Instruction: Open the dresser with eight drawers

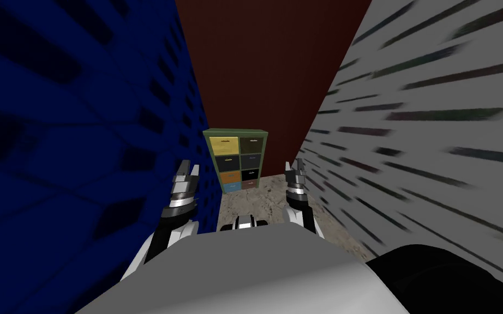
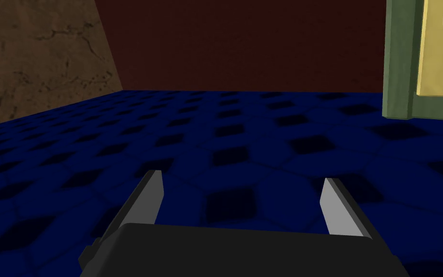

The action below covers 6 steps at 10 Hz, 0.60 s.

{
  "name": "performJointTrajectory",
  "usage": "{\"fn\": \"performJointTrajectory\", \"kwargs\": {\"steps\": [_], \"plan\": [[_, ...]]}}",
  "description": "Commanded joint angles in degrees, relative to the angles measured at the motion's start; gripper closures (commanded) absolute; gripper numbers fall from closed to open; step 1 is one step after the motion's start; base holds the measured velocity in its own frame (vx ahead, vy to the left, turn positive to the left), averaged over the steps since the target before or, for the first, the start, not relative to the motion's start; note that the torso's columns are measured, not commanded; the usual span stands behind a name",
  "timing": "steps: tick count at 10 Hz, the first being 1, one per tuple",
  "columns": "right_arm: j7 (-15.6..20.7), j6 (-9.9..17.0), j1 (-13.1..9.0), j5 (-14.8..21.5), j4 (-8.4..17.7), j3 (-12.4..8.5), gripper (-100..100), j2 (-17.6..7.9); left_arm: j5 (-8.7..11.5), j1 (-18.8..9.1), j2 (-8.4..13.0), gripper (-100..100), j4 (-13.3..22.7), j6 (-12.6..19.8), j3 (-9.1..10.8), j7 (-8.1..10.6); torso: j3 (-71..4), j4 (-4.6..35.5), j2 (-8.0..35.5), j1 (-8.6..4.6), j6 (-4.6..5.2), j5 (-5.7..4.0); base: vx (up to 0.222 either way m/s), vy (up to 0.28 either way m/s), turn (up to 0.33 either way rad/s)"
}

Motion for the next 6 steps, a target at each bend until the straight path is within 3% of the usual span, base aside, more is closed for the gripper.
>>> {"fn": "performJointTrajectory", "kwargs": {"steps": [1, 6], "plan": [[0.00, 0.00, 0.00, 0.00, 0.00, 0.00, 0, 0.00, -0.01, -0.89, 3.17, -100, 2.63, -0.28, 0.49, -0.13, -0.07, 0.04, 0.00, 0.00, 0.00, 0.00, 0.078, -0.077, 0.000], [0.00, 0.00, 0.01, 0.00, 0.00, 0.00, 0, 0.00, -0.28, -3.37, 5.38, -100, 10.19, -1.42, 1.41, -0.78, -0.01, 0.09, 0.13, 0.10, 0.00, 0.02, 0.094, -0.090, 0.001]]}}
